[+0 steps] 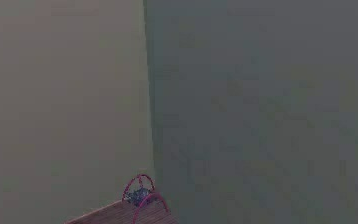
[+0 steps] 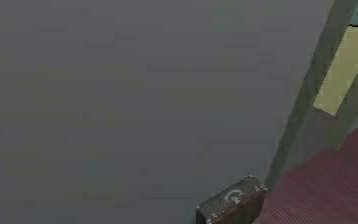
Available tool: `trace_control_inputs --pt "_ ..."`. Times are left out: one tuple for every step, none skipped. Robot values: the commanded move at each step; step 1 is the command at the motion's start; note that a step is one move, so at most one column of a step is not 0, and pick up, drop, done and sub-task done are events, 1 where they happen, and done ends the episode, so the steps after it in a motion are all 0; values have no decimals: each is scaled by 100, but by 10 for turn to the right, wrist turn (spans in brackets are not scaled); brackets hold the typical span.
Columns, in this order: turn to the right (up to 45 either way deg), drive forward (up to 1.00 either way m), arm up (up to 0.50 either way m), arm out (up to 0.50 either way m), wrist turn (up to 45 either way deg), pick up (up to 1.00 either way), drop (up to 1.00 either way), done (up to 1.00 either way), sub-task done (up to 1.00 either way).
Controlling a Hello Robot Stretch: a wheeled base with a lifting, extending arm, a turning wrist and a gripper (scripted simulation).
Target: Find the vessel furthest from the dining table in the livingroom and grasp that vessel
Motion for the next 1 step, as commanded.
trace_control_inputs --pt "450 0 0 0 0 0 0 0 0"
